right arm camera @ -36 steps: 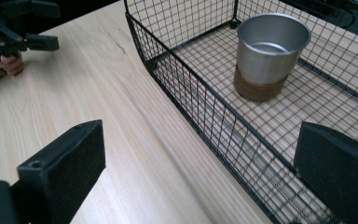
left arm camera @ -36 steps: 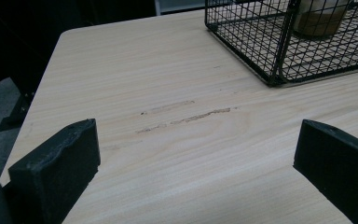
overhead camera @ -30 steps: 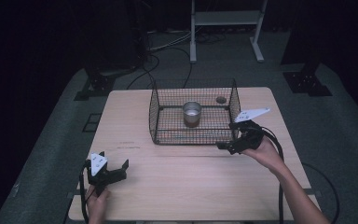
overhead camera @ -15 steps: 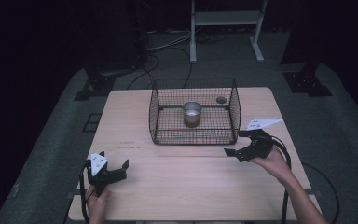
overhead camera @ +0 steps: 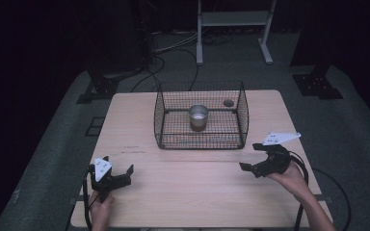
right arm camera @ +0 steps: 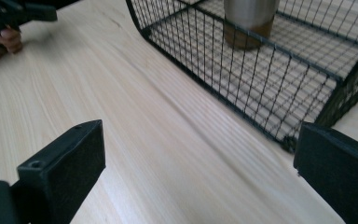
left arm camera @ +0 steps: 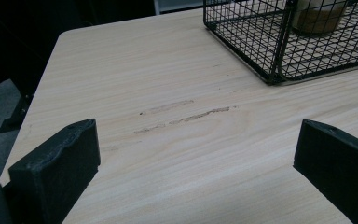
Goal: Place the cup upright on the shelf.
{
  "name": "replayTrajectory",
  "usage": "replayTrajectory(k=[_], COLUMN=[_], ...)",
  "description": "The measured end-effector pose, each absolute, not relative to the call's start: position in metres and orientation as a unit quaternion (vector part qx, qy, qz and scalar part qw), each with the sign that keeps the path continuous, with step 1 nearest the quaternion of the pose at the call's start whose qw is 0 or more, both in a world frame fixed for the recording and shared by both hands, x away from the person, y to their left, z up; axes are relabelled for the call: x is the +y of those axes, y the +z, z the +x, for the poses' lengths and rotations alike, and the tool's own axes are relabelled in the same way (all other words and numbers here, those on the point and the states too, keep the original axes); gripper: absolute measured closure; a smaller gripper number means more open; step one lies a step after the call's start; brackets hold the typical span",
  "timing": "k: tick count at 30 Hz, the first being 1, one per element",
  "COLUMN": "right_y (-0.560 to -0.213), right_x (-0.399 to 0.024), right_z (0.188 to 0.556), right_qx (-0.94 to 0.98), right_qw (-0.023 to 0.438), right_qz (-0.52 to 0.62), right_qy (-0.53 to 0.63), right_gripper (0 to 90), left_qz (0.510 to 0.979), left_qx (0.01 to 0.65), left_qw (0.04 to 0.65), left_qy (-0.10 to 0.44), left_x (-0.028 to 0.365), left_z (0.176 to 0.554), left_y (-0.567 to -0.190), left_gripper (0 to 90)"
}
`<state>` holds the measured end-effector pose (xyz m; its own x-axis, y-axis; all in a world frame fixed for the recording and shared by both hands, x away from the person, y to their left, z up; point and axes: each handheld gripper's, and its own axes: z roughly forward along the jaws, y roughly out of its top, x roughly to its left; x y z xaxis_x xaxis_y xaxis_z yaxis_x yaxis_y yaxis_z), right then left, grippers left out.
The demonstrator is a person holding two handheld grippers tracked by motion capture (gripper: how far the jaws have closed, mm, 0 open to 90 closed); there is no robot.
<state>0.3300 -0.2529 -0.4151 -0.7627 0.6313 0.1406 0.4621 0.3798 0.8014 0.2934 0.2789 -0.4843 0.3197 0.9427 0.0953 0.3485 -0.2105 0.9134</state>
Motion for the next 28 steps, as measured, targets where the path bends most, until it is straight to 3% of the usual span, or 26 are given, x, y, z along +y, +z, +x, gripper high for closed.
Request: replayTrajectory(k=[16,28], right_y=[-0.434,-0.444], right_x=[-0.266,-0.28], right_z=[0.311,0.279], right_qx=[0.829,0.784], right_qw=[0.098,0.158], right_qz=[0.345,0.386], right_qy=[0.43,0.459], right_gripper=[1.7,6.4], left_qz=[0.693,0.694], left_qx=[0.464,0.463], left_qw=[0.425,0.42], left_qy=[0.353,0.356], left_x=[0.278,0.278], left_z=[0.293,0.293], left_y=[-0.484,-0.484], left_gripper=[0.0,0.0])
